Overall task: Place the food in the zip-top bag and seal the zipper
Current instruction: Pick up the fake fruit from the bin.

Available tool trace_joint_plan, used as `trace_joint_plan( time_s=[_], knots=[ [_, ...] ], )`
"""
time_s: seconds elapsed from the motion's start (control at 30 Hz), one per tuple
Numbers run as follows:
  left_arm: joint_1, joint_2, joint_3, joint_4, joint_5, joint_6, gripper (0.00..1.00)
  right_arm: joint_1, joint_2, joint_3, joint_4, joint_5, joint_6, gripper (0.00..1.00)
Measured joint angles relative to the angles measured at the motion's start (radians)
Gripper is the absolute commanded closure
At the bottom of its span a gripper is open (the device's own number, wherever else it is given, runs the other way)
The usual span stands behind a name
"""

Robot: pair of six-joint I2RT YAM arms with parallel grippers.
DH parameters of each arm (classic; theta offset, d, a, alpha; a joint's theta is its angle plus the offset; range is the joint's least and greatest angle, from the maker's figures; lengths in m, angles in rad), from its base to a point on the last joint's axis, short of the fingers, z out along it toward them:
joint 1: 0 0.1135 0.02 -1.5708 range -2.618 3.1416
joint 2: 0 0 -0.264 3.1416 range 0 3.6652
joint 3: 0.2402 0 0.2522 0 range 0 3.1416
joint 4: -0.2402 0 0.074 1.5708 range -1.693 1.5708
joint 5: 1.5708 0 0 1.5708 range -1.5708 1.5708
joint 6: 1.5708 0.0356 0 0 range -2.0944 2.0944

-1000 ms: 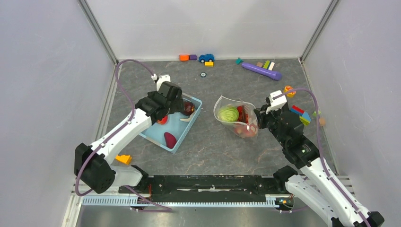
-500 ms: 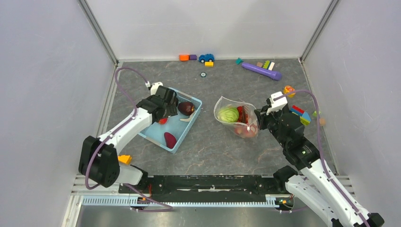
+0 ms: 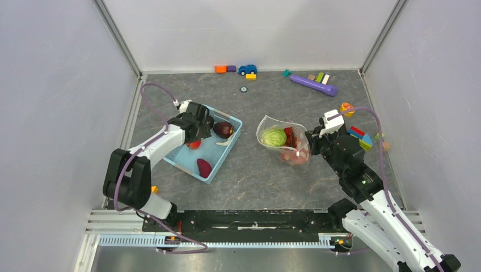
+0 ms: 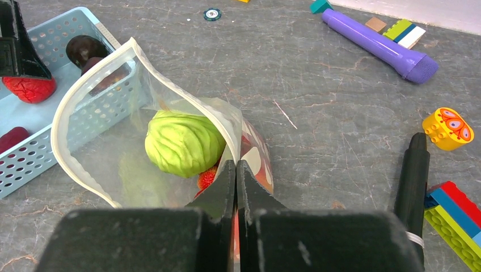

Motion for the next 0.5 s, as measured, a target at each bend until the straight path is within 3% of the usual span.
trace_joint_plan(
  time_s=[0.5],
  knots=[
    [0.036, 0.058, -0.023, 0.053, 0.033, 0.0, 0.0, 0.0, 0.0, 0.0, 0.0, 0.005, 0.0, 1.0]
  ],
)
